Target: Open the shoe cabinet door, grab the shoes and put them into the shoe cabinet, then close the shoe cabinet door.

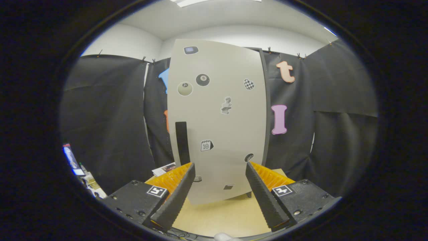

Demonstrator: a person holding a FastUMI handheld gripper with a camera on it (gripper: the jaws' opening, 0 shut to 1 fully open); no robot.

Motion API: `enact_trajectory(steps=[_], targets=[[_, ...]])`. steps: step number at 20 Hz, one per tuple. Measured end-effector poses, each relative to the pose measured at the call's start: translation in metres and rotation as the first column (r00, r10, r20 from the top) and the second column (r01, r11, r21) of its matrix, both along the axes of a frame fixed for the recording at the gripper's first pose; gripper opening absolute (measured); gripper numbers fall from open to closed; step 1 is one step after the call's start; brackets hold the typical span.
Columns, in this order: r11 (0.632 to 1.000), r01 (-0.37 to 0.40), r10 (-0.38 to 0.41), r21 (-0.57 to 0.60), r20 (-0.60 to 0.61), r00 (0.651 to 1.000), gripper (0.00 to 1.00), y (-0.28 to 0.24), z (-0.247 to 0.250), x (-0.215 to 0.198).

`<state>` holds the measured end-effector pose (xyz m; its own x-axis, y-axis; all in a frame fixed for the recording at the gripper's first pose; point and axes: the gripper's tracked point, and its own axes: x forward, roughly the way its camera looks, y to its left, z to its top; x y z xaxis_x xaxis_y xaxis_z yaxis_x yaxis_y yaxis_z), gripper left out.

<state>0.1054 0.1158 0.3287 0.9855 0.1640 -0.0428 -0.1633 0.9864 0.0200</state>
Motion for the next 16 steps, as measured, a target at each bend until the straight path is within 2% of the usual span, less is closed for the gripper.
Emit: enact_trajectory(steps=[9,16], targets=[[0.991,0.129,-0.13,0.021,0.035,0.991,0.99,-0.026,0.002,-0.055],[0.988,0.151,-0.152,0.011,0.043,0.987,0.99,-0.032,0.002,-0.077]])
